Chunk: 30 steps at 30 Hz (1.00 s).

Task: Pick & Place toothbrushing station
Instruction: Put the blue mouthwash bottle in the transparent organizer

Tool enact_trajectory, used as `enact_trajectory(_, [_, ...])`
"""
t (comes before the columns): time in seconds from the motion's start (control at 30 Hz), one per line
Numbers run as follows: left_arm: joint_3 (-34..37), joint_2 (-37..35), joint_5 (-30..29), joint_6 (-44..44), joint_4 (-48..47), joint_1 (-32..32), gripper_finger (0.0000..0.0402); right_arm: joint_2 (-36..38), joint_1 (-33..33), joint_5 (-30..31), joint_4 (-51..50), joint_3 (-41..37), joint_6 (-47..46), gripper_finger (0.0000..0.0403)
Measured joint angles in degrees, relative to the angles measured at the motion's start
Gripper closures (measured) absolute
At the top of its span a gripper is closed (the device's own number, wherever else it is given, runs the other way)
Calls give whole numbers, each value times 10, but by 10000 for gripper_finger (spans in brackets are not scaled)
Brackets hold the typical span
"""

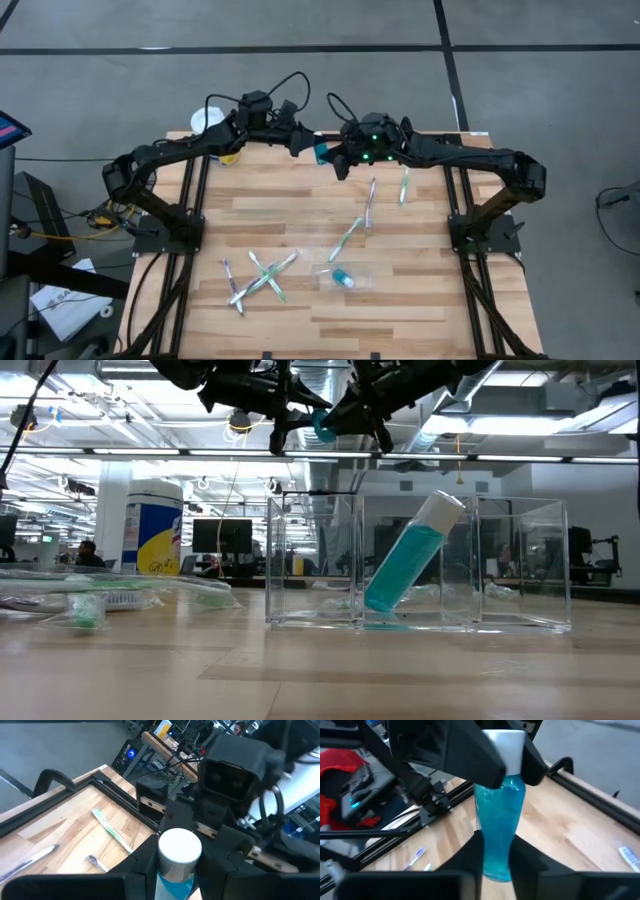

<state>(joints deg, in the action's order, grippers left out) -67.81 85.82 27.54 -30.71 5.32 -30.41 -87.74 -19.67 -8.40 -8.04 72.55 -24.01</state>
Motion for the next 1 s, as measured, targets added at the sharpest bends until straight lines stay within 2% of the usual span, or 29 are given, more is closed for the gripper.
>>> enact_trajectory(0.1, [-1,0,4,19,4,0,312,15,-10,-23,-22,0,-9,276])
enact_trajectory(0.23, [2,3,18,42,-14,1,312,55,-31,-23,-64,2,14,196])
enact_trajectory(0.37, [2,1,34,72,-9,10,312,91,-63,-22,-93,2,34,150])
enact_trajectory(0.53, [2,1,61,139,-10,49,312,139,-115,-24,-160,2,61,143])
enact_trajectory(0.67, [0,17,52,205,-13,113,312,171,-150,-32,-190,2,81,145])
enact_trajectory(0.8, [1,62,4,245,-11,180,312,190,-176,-51,-201,2,92,145])
enact_trajectory(1.0, [2,143,-84,255,75,263,312,208,-204,-69,-220,2,114,145])
